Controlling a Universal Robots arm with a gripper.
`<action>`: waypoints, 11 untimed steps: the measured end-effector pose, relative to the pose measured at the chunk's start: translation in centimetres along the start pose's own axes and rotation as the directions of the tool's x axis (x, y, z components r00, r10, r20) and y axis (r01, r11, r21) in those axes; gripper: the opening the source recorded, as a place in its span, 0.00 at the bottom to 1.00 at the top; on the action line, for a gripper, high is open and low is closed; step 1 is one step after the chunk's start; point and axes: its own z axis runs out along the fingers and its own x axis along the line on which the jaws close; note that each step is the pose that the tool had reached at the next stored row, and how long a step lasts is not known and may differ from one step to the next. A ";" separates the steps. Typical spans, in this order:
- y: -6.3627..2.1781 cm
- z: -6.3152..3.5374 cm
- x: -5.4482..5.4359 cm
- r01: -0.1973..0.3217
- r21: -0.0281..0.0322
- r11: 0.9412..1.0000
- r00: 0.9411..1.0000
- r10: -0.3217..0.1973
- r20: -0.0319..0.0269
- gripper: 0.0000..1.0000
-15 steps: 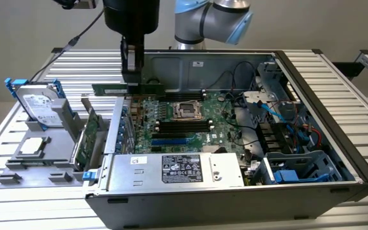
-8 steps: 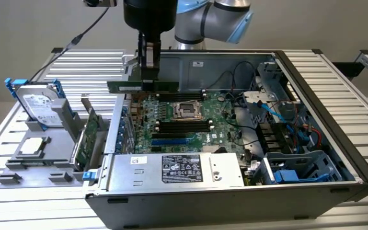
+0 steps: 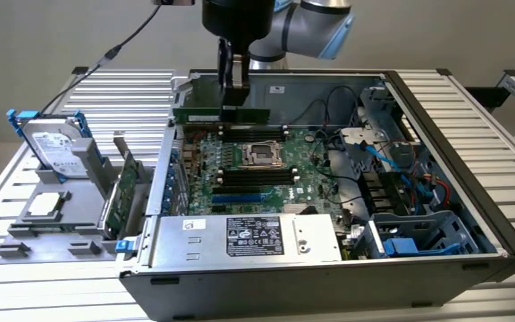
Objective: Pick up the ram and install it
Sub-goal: 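Pick up the ram and move it above insertion slot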
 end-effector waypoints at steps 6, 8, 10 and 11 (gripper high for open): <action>-1.92 0.58 -1.6 0.000 0.000 1.000 1.000 0.000 0.000 0.14; -2.49 0.79 -2.1 0.000 0.000 1.000 1.000 0.000 0.000 0.14; -3.06 0.98 -2.5 0.000 0.000 1.000 1.000 0.000 0.000 0.14; -3.33 1.08 -2.7 0.000 0.000 1.000 1.000 0.000 0.000 0.14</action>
